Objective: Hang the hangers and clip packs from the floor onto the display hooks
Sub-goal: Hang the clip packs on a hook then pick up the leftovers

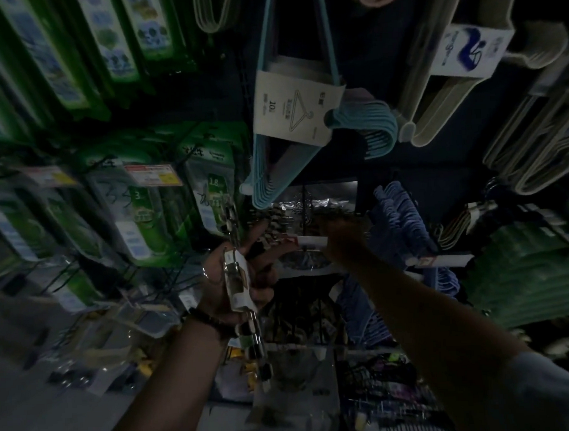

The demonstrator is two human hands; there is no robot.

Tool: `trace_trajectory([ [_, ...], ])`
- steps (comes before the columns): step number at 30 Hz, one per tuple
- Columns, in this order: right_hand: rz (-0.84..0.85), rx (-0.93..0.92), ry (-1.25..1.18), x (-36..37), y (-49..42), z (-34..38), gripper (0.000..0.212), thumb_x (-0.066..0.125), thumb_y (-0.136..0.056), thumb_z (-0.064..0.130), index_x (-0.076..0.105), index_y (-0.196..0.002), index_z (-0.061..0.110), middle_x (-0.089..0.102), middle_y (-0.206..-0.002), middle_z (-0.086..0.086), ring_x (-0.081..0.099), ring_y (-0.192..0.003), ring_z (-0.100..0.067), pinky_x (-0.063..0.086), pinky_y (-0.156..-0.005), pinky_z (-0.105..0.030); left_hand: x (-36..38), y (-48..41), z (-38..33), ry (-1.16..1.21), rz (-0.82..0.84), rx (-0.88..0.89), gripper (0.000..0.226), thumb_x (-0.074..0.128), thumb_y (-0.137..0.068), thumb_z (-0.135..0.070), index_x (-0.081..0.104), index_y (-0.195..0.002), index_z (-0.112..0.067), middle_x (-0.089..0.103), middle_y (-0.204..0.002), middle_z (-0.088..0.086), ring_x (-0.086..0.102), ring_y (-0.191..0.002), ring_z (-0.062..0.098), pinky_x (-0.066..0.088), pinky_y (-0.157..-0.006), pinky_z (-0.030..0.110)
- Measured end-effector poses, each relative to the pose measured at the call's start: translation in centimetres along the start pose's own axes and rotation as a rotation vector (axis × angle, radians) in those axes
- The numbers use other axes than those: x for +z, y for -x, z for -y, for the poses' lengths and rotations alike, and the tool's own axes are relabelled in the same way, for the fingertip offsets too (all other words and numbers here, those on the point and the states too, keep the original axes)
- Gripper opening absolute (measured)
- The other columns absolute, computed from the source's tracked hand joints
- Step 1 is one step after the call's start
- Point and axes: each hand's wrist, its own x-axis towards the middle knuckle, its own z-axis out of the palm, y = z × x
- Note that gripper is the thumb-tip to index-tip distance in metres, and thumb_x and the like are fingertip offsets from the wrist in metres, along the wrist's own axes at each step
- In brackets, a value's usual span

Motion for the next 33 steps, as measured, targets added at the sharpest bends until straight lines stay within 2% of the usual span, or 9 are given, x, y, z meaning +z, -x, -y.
trace_trajectory([
  [4, -0.154, 0.129, 0.021, -0.2, 0.6, 0.5, 0.056, 0.090, -0.065, 0.025, 0.073, -0.114, 0.004, 0.068, -0.113, -0.021, 0.058, -0.106, -0.037, 0.043, -0.088, -0.046, 1.1, 0.6, 0.5, 0.067, -0.075, -0.046, 0.059, 0.053, -0.105, -0.043, 0.038, -0.160, -0.025, 0.042, -0.161, 0.024, 0.066, -0.117, 0.042, 0.054, -0.081, 0.039],
  [8, -0.242, 0.338, -0.153, -3.0, 4.3, 3.4, 0.036, 0.077, -0.085, 0.032, 0.068, -0.116, 0.016, 0.064, -0.116, -0.013, 0.059, -0.106, -0.036, 0.043, -0.085, -0.042, 1.4, 0.8, 0.4, 0.076, -0.227, -0.040, 0.073, 0.077, -0.089, -0.036, 0.047, -0.155, -0.029, 0.053, -0.153, 0.023, 0.071, -0.111, 0.043, 0.058, -0.062, 0.034],
  [10, -0.182, 0.506, -0.356, -5.0, 7.5, 6.2, 0.017, 0.066, -0.099, 0.030, 0.065, -0.112, 0.019, 0.067, -0.100, -0.003, 0.063, -0.082, -0.021, 0.041, -0.063, -0.032, 2.1, 0.5, 0.8, 0.014, -0.308, -0.017, 0.069, 0.075, -0.088, -0.037, 0.052, -0.152, -0.029, 0.057, -0.148, 0.023, 0.068, -0.118, 0.046, 0.060, -0.060, 0.033],
  [16, -0.135, 0.430, -1.016, -12.9, 14.1, 15.7, 0.018, 0.061, -0.104, 0.038, 0.066, -0.107, 0.022, 0.069, -0.090, 0.006, 0.067, -0.081, -0.012, 0.053, -0.064, -0.036, 4.8, -0.3, 1.8, -0.127, -0.520, 0.104, 0.046, 0.050, -0.098, -0.035, 0.058, -0.144, -0.035, 0.069, -0.129, 0.023, 0.068, -0.114, 0.042, 0.059, -0.090, 0.048],
  [21, 0.040, 0.470, -0.768, -13.6, 14.2, 18.0, 0.050, 0.072, -0.096, 0.044, 0.052, -0.140, 0.032, 0.070, -0.123, 0.016, 0.069, -0.107, -0.005, 0.061, -0.080, -0.030, 7.0, -0.1, 2.8, -0.443, -0.587, 0.102, 0.051, 0.043, -0.108, -0.042, 0.084, -0.079, -0.039, 0.074, -0.115, 0.019, 0.070, -0.109, 0.037, 0.054, -0.100, 0.055],
  [24, -0.022, 0.587, -0.725, -12.3, 13.9, 17.4, 0.045, 0.069, -0.101, 0.028, 0.055, -0.143, 0.029, 0.068, -0.131, 0.015, 0.065, -0.115, -0.004, 0.059, -0.087, -0.023, 6.7, 0.1, 2.7, -0.475, -0.612, 0.079, 0.054, 0.052, -0.096, -0.060, 0.081, -0.108, -0.016, 0.075, -0.115, 0.020, 0.074, -0.096, 0.034, 0.062, -0.081, 0.046],
  [26, -0.052, 0.661, -0.734, -12.9, 13.7, 17.2, 0.040, 0.068, -0.101, 0.023, 0.056, -0.139, 0.025, 0.069, -0.121, 0.016, 0.066, -0.105, -0.003, 0.053, -0.074, -0.013, 6.4, 0.4, 2.4, -0.565, -0.507, 0.081, 0.052, 0.060, -0.097, -0.043, 0.066, -0.129, -0.003, 0.072, -0.119, 0.023, 0.071, -0.100, 0.038, 0.060, -0.081, 0.046],
  [29, -0.087, 0.670, -0.881, -13.8, 13.7, 17.1, 0.045, 0.069, -0.101, 0.025, 0.048, -0.140, 0.028, 0.073, -0.103, 0.010, 0.072, -0.088, -0.006, 0.058, -0.068, -0.028, 5.4, 1.0, 2.0, -0.621, -0.374, 0.061, 0.041, 0.066, -0.095, -0.003, 0.061, -0.135, -0.009, 0.069, -0.128, 0.023, 0.068, -0.115, 0.044, 0.057, -0.092, 0.052],
  [33, -0.159, 0.711, -1.010, -14.3, 13.7, 16.1, 0.050, 0.070, -0.100, 0.027, 0.048, -0.145, 0.027, 0.071, -0.089, 0.001, 0.074, -0.079, -0.016, 0.064, -0.065, -0.043, 4.4, 1.5, 1.5, -0.682, -0.317, 0.032, 0.054, 0.059, -0.097, 0.009, 0.056, -0.143, -0.018, 0.071, -0.130, 0.016, 0.068, -0.120, 0.038, 0.058, -0.099, 0.052],
])
